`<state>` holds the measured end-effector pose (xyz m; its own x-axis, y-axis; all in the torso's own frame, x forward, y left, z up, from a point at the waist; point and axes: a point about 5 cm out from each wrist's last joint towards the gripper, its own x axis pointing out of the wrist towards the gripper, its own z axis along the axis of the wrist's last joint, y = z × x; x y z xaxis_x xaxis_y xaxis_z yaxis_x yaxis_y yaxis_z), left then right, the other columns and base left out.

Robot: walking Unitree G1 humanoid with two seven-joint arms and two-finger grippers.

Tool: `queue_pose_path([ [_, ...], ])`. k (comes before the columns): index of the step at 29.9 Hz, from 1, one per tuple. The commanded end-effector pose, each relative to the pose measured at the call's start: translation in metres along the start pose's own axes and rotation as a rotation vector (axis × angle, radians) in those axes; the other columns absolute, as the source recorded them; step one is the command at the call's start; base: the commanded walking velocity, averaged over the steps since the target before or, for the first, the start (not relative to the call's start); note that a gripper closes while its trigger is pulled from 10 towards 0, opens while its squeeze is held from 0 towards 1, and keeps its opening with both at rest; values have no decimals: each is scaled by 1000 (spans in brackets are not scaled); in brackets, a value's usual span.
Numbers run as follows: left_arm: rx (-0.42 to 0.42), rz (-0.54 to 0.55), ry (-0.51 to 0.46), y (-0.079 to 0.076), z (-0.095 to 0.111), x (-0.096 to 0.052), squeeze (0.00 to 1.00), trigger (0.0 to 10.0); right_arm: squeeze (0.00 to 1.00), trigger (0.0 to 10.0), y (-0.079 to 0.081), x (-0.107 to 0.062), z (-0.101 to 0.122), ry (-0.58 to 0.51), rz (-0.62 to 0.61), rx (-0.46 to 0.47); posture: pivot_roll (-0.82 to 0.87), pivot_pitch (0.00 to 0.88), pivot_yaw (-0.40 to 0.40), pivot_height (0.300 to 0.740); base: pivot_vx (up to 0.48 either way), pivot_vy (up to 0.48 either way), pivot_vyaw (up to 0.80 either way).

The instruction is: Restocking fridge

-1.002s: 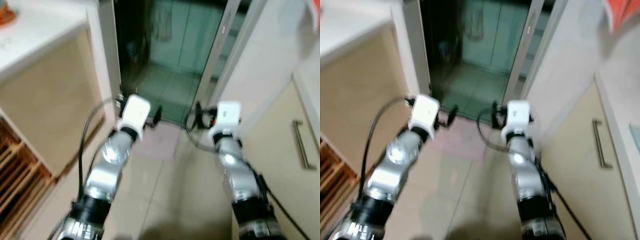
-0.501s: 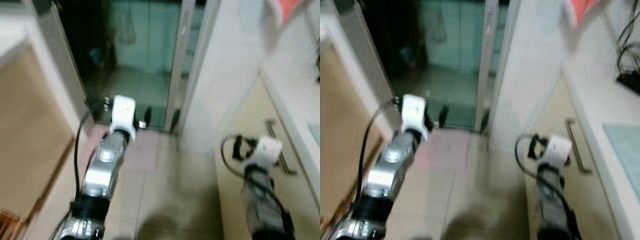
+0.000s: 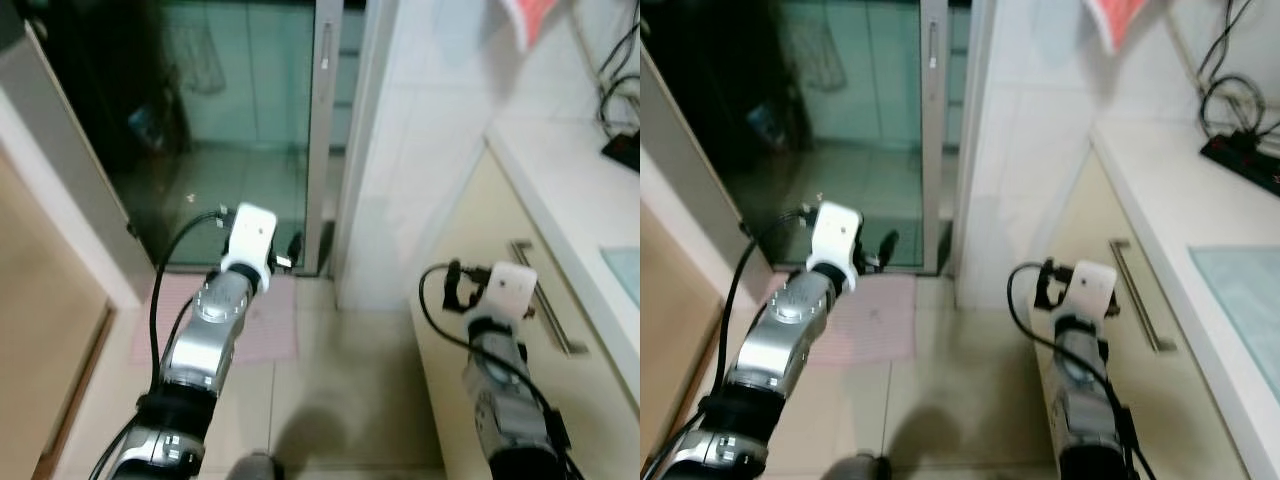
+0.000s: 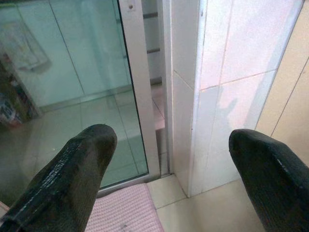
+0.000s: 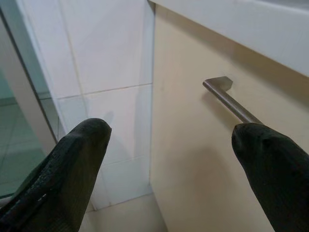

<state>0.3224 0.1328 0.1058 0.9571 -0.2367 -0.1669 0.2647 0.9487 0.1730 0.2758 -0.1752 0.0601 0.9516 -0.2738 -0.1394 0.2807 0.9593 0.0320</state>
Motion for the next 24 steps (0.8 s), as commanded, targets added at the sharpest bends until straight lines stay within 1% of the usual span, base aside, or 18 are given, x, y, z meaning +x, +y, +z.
queue_pose_path([
  [1, 7, 14, -18, 2, 3, -1, 0, 10000, 157, 10000, 2, 0, -1, 16, 1, -3, 141, 40, -48, 740, 0, 0, 0],
  [4, 0, 22, -8, 2, -1, -2, 0, 10000, 149, 10000, 1, 1, 0, 6, -1, -24, 139, 42, -50, 740, 0, 0, 0],
  [9, -6, 19, -15, -2, 0, -1, 0, 10000, 153, 10000, 0, 4, 3, 0, 5, -35, 137, 40, -56, 740, 0, 0, 0],
  [24, -6, 19, -15, -2, 0, -1, 0, 10000, 153, 10000, 0, 4, 3, 0, 5, -35, 137, 40, -56, 740, 0, 0, 0],
])
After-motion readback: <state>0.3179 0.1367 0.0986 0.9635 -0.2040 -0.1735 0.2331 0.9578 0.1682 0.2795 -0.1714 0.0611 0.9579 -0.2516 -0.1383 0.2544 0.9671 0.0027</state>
